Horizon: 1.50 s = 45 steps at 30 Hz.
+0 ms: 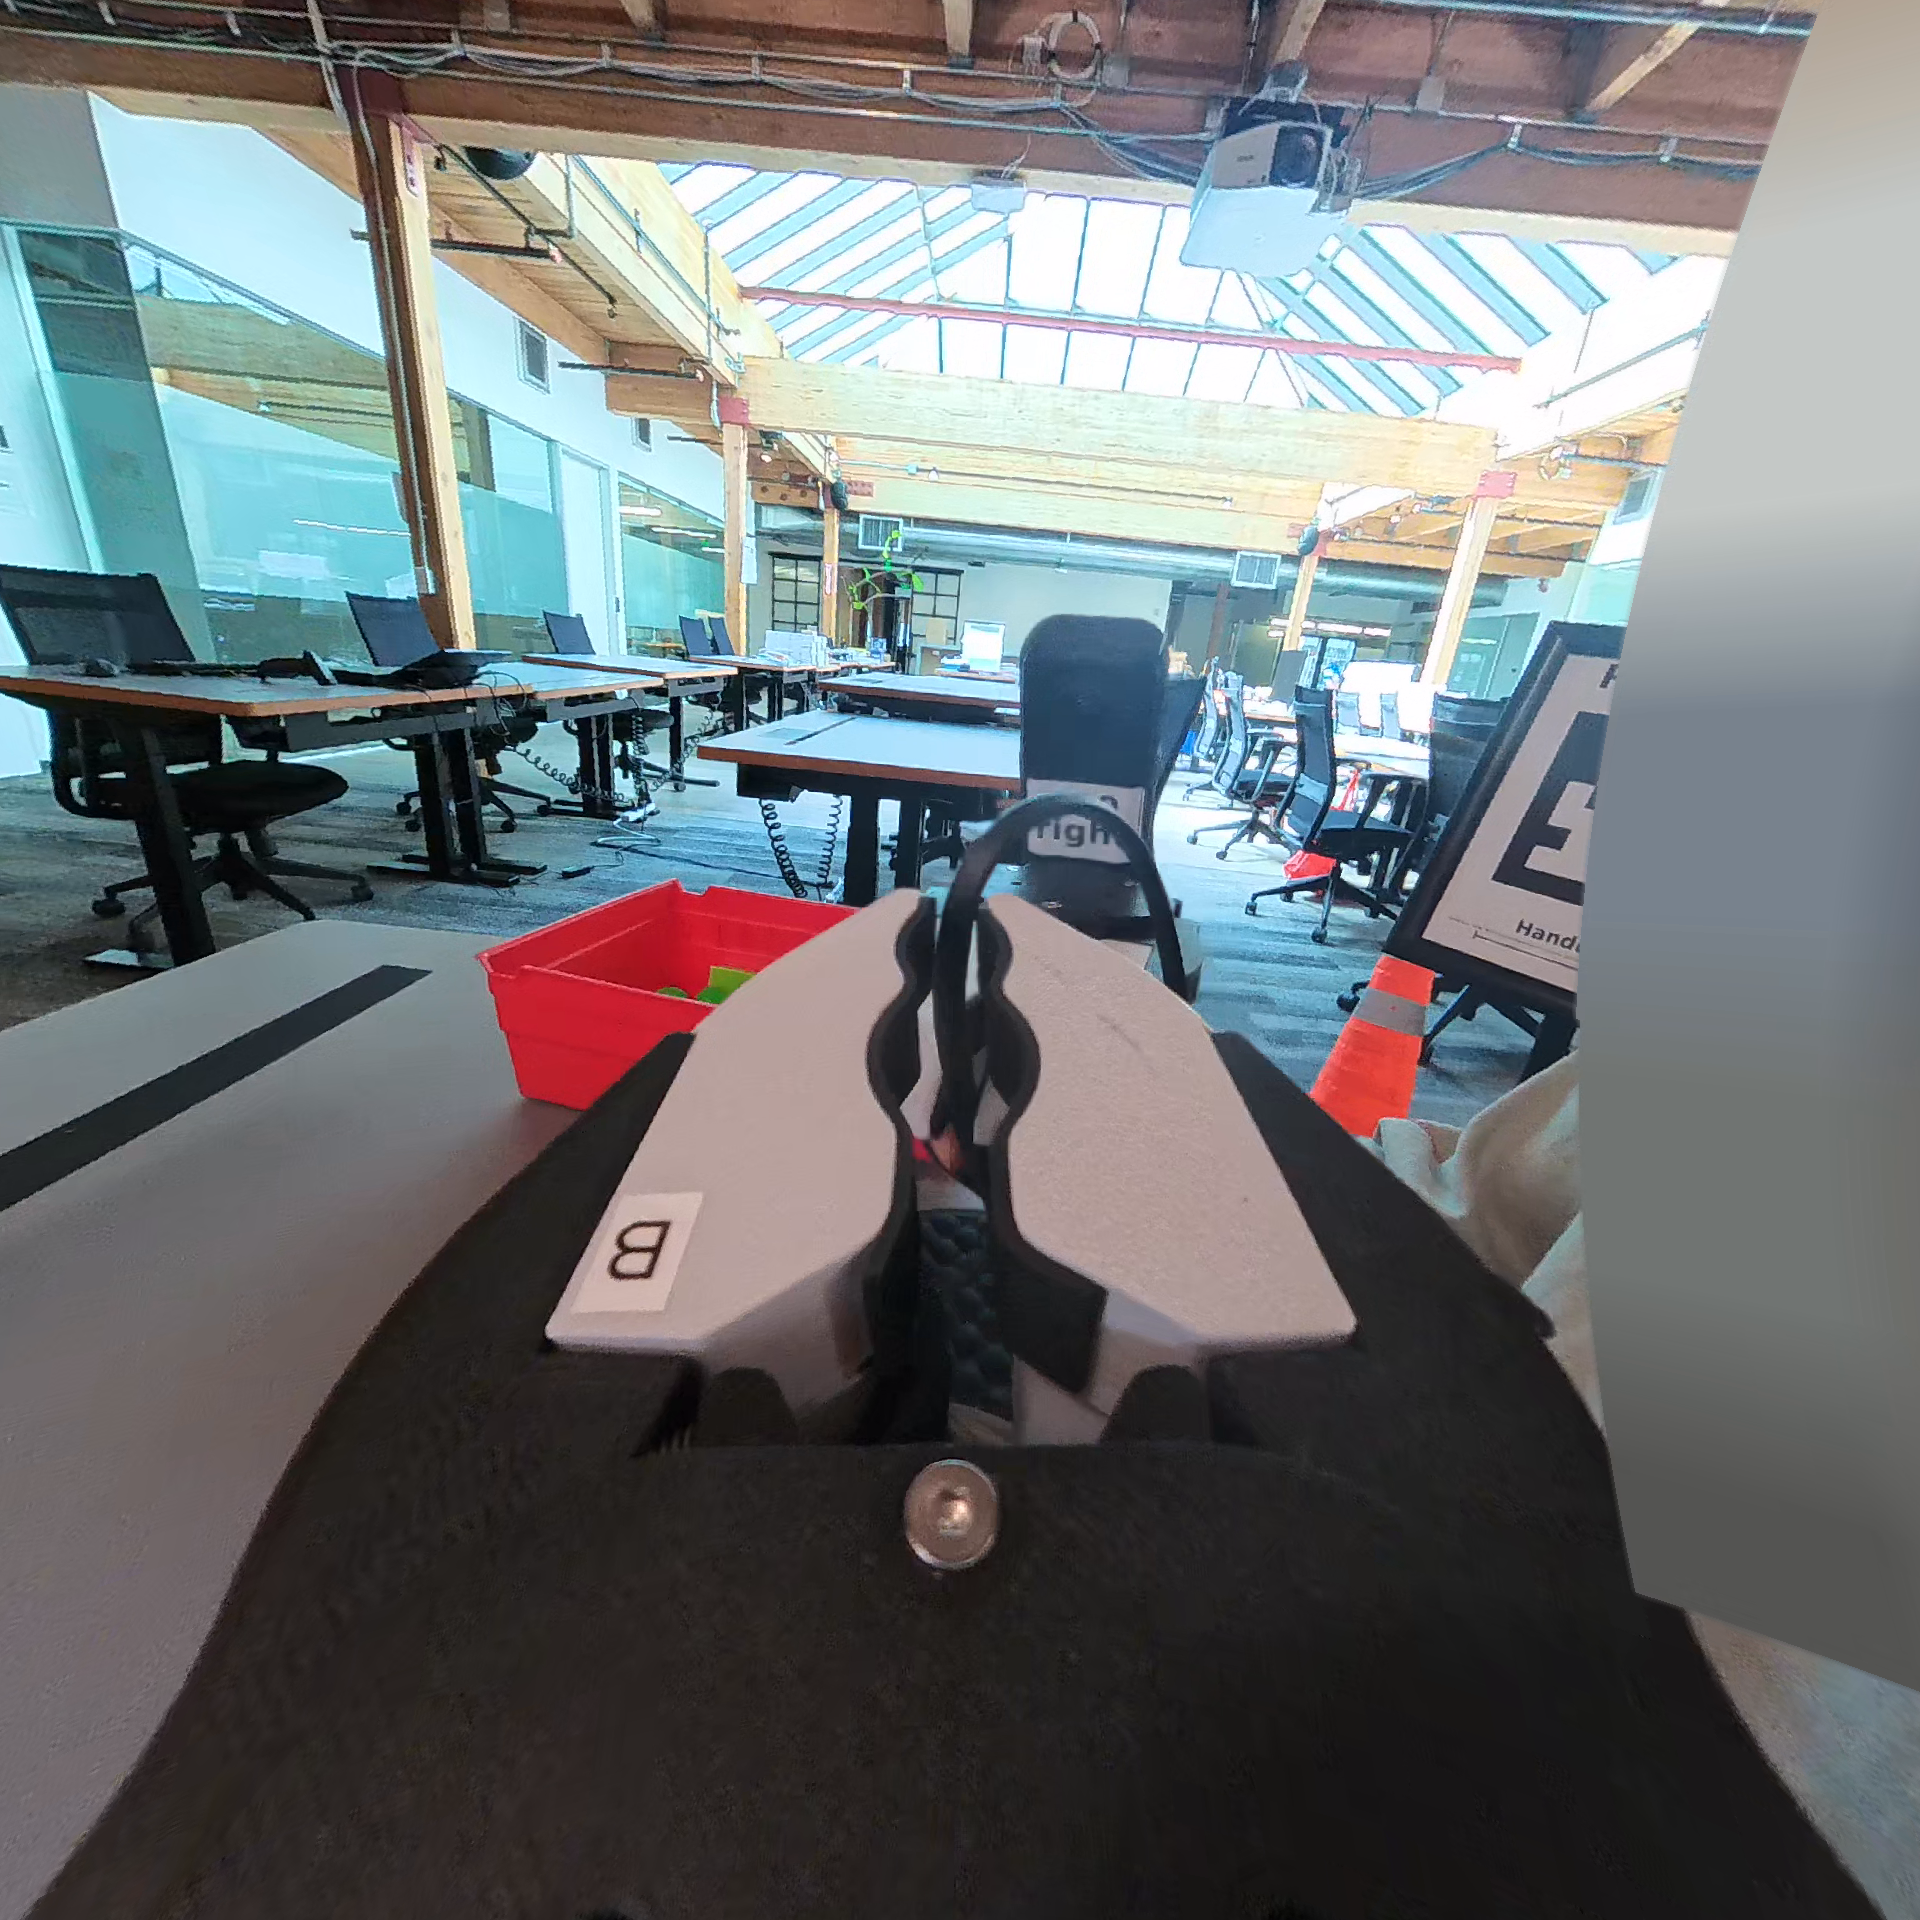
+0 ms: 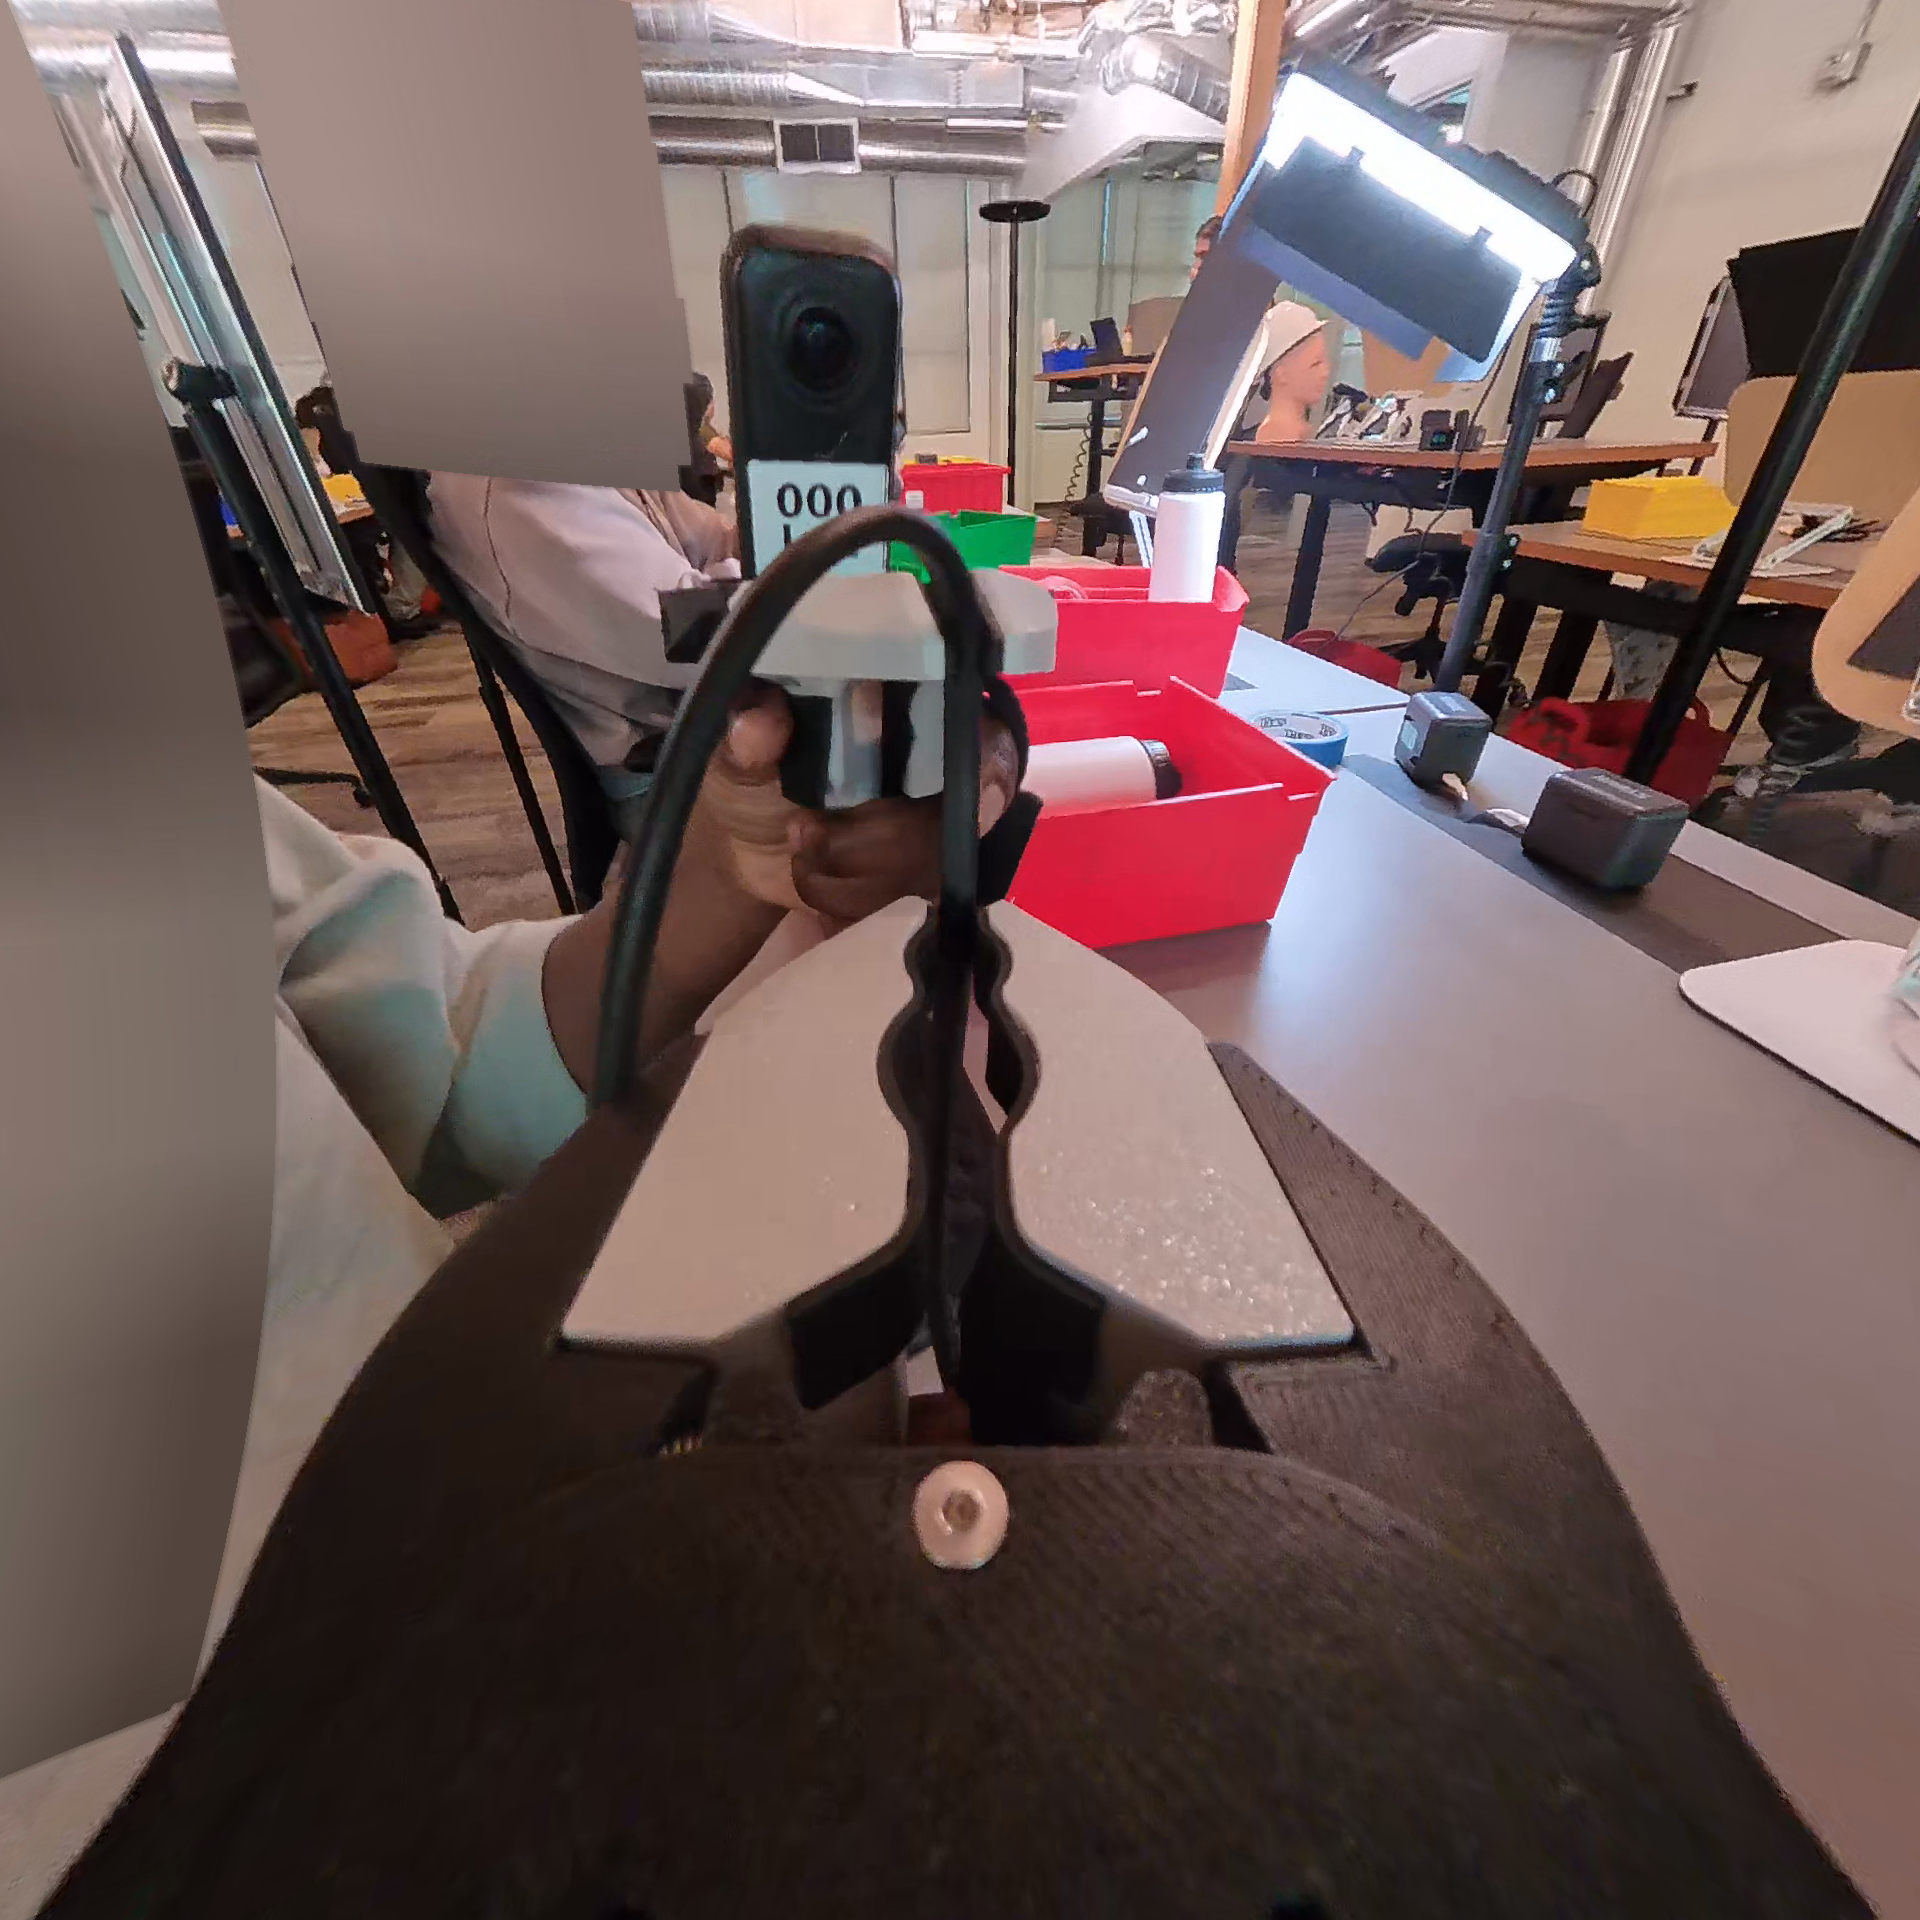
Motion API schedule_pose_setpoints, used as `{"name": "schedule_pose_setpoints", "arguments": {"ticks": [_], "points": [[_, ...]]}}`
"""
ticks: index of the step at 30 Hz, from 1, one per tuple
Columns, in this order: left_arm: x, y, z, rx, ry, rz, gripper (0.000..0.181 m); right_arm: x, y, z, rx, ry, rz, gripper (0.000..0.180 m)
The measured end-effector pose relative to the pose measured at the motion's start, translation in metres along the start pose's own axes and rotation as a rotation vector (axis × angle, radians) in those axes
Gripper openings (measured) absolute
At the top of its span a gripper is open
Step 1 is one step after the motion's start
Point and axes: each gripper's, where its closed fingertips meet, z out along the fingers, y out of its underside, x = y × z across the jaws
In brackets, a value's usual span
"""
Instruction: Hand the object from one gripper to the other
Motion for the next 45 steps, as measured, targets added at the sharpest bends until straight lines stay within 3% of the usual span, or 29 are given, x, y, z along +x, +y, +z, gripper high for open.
{"name": "schedule_pose_setpoints", "arguments": {"ticks": [3, 5, 9, 12, 14, 18, 21, 29, 32, 35, 37, 41, 45], "points": [[-0.002, 0.001, -0.005, 0.025, -0.002, -0.045, 0.033, 0.003, -0.013, -0.005, 0.071, 0.007, 0.027, 0.006], [-0.004, 0.01, -0.006, 0.028, -0.008, -0.077, 0.035, 0.005, -0.024, -0.009, 0.125, 0.013, 0.046, 0.006], [0.001, 0.042, 0.008, -0.048, -0.008, -0.09, 0.033, 0.007, -0.039, -0.011, 0.191, 0.032, 0.047, 0.006], [0.001, 0.051, 0.017, -0.075, -0.036, -0.045, 0.021, 0.003, -0.046, -0.01, 0.205, 0.031, 0.031, 0.005], [0.003, 0.05, 0.02, -0.075, -0.024, -0.026, 0.005, 0.001, -0.049, -0.008, 0.206, 0.036, 0.017, 0.005], [0.005, 0.042, 0.017, -0.088, -0.002, -0.011, 0.004, 0.001, -0.055, -0.014, 0.236, 0.047, -0.003, 0.006], [0.006, 0.031, 0.013, -0.08, 0.015, -0.006, 0.004, 0.005, -0.041, -0.019, 0.184, 0.059, -0.002, 0.028], [0.007, 0.012, 0.01, -0.111, 0.042, 0.049, 0.004, 0.003, -0.005, -0.019, 0.084, -0.002, 0.01, 0.029], [0.009, 0.002, 0.01, -0.101, 0.06, 0.053, 0.004, 0.001, 0.004, -0.014, 0.044, -0.015, -0.018, 0.027], [0.01, -0.004, 0.011, -0.084, 0.065, 0.047, 0.004, 0.001, 0.004, -0.008, 0.038, -0.015, -0.041, 0.004], [0.007, -0.007, 0.01, -0.057, 0.043, 0.047, 0.005, 0.001, 0.001, -0.007, 0.043, -0.014, -0.027, 0.003], [-0.002, -0.003, 0.001, -0.011, 0.011, -0.013, 0.037, 0.006, -0.019, -0.013, 0.129, 0.0, 0.014, 0.003], [0.0, 0.031, 0.004, -0.069, 0.048, -0.091, 0.038, 0.007, -0.035, -0.018, 0.183, 0.008, 0.031, 0.003]]}}
